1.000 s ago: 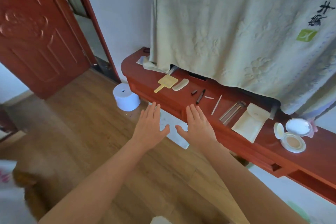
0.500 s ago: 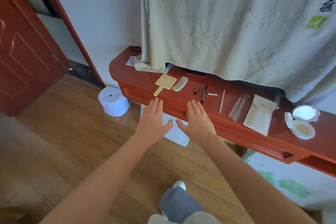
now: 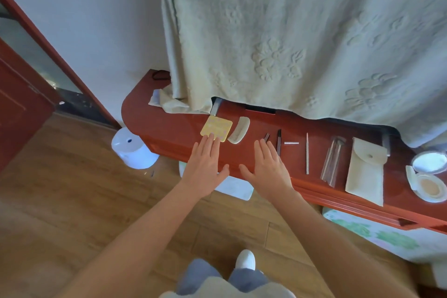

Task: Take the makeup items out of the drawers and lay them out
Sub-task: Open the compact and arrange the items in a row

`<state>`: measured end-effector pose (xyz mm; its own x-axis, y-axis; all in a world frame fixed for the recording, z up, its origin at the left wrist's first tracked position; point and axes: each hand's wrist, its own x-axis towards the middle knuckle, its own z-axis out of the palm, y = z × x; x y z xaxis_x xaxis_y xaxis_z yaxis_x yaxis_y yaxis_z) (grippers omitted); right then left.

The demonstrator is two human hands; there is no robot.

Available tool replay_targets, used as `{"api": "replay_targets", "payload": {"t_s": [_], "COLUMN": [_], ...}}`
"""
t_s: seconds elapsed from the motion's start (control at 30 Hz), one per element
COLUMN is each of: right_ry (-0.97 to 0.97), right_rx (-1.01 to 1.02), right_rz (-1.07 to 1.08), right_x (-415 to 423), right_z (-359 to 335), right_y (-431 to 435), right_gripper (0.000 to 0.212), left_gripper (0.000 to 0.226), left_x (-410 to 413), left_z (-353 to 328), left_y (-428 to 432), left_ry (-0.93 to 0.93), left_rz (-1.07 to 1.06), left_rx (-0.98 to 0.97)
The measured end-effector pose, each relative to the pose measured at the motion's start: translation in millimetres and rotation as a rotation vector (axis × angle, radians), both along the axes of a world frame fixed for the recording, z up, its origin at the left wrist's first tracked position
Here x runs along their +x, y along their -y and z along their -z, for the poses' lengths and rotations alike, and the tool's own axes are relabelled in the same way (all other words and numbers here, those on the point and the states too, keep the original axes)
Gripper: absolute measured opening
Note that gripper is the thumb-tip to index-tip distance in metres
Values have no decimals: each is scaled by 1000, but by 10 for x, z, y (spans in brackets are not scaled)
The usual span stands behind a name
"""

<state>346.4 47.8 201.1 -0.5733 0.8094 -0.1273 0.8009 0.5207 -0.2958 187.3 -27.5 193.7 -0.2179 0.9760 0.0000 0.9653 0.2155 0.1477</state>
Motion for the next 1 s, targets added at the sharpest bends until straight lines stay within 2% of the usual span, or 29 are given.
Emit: {"api": "replay_targets", "payload": {"t_s": [0.13,0.27,0.43,0.57,0.73,1.0], "right_ry": [18,3,0,-3,35,2], "right_rx": [-46,-91,-136,-109,-55,-8], "right_rz": [33,87,128,112,54,130], "right_x": [-193,-407,-793,-952,-1005,-636], "right_z": [127,335,531,641,771,885], "right_y": [-78,-157,-276,-386,-492,-410], "right_gripper": [79,76,70,66,66,65], "left_gripper": [68,62,55,54,56,55], "left_x": [-295,-589,-928,-1013,-975,-647], "left_z": [178,450,774,878,1013,1104], "left_y": [-151,-350,-626,-729,-778,-998], "left_ry": [47,86,-23,-42,-66,-68], "left_rz": [22,49,186,276,276,277], "left_rx": [-52,-183,-254,-300,-249,-207]}}
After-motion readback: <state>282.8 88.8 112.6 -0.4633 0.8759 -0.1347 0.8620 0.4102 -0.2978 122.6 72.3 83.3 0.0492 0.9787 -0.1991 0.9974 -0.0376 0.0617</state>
